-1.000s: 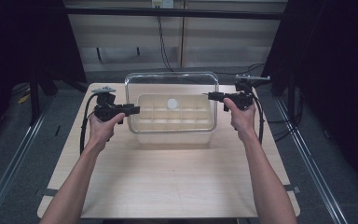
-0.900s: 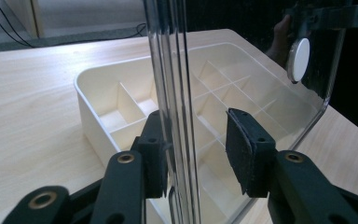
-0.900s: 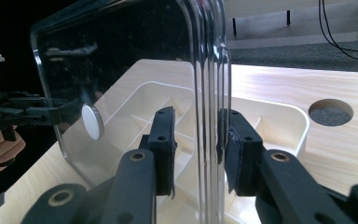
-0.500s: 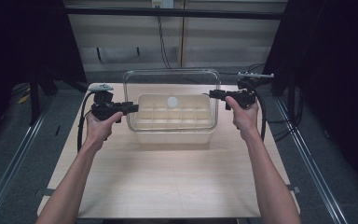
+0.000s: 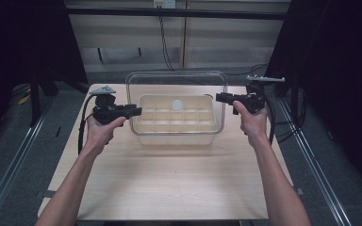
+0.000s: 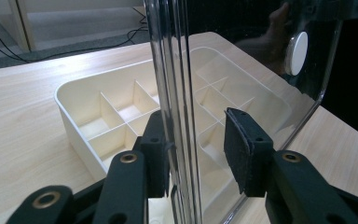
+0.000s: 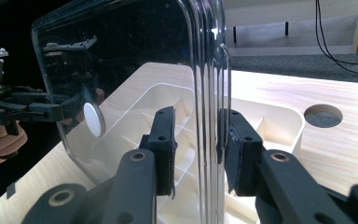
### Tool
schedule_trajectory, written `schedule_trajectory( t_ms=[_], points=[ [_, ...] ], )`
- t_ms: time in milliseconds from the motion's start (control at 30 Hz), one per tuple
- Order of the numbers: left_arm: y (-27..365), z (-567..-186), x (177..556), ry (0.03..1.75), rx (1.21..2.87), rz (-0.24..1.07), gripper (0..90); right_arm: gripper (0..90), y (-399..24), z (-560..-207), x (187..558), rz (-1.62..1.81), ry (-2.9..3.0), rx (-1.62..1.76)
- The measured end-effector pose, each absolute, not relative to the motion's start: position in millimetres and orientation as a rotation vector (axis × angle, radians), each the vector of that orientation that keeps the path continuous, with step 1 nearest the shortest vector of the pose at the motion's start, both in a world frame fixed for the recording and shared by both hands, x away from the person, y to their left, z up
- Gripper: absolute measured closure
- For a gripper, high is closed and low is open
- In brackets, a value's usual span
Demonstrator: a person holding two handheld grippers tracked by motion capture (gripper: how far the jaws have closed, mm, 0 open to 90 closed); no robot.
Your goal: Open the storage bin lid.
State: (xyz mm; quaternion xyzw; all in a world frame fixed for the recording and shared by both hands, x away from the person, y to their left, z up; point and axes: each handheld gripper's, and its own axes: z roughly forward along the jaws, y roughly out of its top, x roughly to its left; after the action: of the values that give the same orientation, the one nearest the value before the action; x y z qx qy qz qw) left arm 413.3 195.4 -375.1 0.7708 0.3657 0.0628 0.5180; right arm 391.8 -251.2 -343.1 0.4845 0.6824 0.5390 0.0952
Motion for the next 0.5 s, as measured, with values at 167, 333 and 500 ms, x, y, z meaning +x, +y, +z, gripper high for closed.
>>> schedule_trajectory(
  t_ms=[167, 333, 500],
  points=[
    [195.7, -377.4, 410.0, 0.878, 1.85, 0.144, 62.1, 67.7, -251.3, -346.8, 385.5, 1.602, 2.017, 1.431],
    [198.9, -381.7, 403.4, 0.876, 1.843, 0.135, 62.6, 67.7, -250.0, -353.4, 379.3, 1.593, 2.028, 1.432],
    [200.6, -379.8, 399.1, 0.871, 1.847, 0.136, 63.0, 67.7, -250.1, -358.7, 373.3, 1.602, 2.037, 1.441]
  ],
)
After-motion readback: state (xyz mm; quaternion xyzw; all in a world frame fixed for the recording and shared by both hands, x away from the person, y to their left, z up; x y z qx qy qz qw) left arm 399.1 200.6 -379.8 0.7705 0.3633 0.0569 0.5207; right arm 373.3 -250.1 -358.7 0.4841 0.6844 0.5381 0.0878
